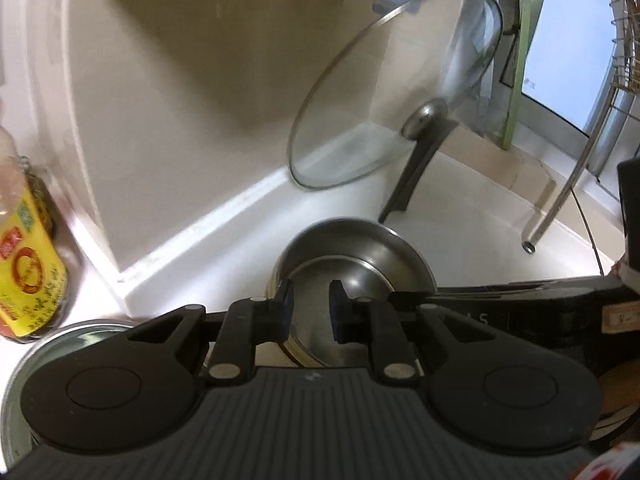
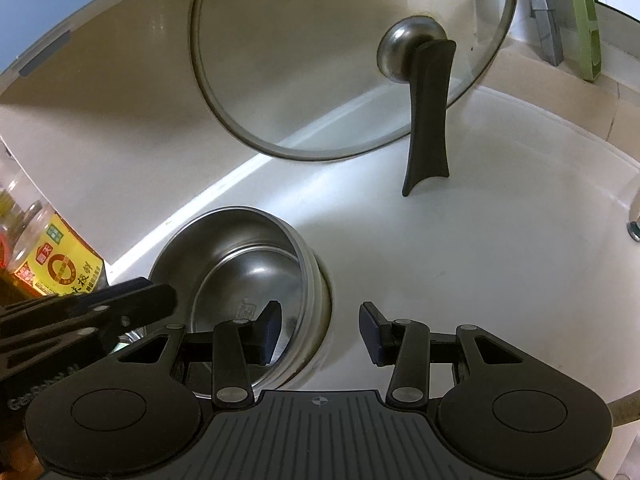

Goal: Organize plates and bowls
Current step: 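Close both grippers on the rim of the bowl stack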

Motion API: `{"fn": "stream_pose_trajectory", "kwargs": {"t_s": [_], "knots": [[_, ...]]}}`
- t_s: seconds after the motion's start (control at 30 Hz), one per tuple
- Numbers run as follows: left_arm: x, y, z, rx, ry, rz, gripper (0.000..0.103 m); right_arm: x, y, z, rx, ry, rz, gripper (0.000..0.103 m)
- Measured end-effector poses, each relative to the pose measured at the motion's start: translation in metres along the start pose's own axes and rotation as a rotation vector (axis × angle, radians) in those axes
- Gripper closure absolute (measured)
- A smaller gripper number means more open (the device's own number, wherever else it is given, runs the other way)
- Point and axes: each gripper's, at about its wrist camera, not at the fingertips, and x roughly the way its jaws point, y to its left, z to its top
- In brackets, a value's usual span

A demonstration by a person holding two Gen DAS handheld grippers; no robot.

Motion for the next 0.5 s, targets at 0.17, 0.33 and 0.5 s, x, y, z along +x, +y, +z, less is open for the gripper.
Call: {"fn": "stream_pose_trajectory", "kwargs": {"t_s": [0.17,0.33,0.5], "knots": [[-0.008,0.004,0.005,0.009,-0.021,0.063,0.07,-0.01,0.002,0.0,-0.01,-0.007,0.006,0.058],[0.019,0.011,0.007,-0.03,0.109,0.066,0.07,-0.004,0.004,0.003,-0.028,0.023,-0.009,0.058],[0.038,0.017,0.01,-0.073,0.201,0.074,0.071,0.003,0.006,0.001,-0.027,0.061,-0.034,0.058]]}}
